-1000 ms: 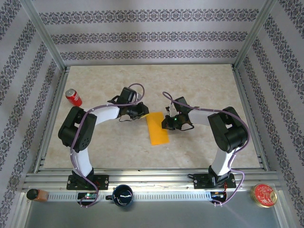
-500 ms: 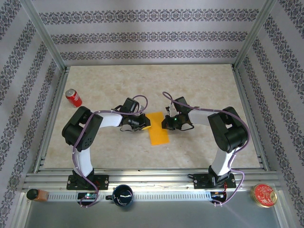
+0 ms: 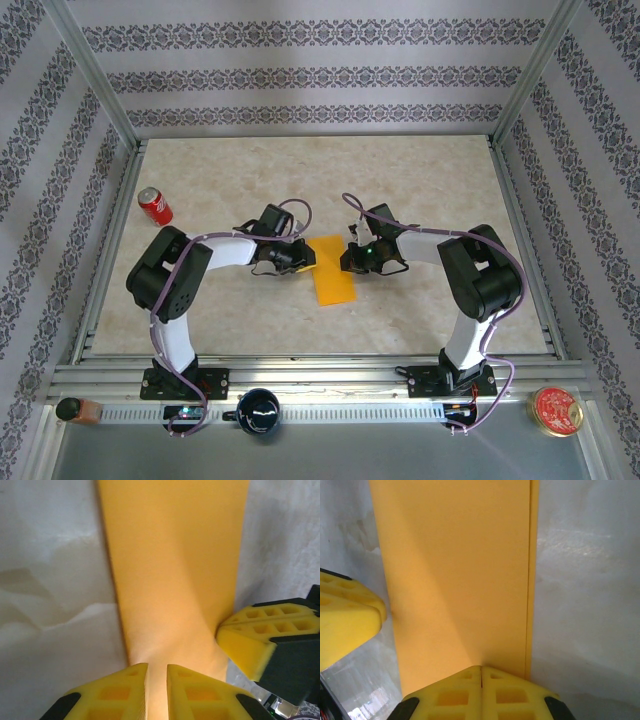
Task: Fold a paper plane with a square sheet of paper (pick it up from the middle)
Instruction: First fold the square sheet of paper in half at the center of the table.
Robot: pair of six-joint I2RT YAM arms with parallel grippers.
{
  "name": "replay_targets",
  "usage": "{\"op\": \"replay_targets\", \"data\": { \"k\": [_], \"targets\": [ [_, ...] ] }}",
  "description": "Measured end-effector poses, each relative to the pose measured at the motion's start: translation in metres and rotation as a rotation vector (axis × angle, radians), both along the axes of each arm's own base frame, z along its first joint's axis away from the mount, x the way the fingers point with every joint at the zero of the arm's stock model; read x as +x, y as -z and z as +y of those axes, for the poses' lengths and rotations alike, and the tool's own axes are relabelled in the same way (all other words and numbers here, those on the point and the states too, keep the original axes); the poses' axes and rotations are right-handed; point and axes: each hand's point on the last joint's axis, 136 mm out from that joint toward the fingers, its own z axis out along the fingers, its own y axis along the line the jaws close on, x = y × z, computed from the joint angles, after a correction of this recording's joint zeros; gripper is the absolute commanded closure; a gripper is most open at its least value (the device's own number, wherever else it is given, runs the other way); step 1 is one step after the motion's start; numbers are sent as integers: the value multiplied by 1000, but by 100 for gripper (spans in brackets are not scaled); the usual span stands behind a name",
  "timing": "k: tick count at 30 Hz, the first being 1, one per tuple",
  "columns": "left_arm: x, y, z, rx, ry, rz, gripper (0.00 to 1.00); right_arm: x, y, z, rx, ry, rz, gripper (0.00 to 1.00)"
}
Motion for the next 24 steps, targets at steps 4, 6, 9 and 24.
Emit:
{"op": "replay_targets", "data": {
  "k": [4, 6, 9, 24],
  "targets": [
    [-6, -6, -12, -26, 27, -2, 83, 0, 0, 0, 0, 0, 0, 100],
    [-9, -7, -16, -35, 36, 3, 83, 0, 0, 0, 0, 0, 0, 100],
    [-10, -6, -16, -36, 39, 6, 83, 0, 0, 0, 0, 0, 0, 100],
    [-14, 7, -6, 13, 24, 0, 83, 0, 0, 0, 0, 0, 0, 100]
  ]
}}
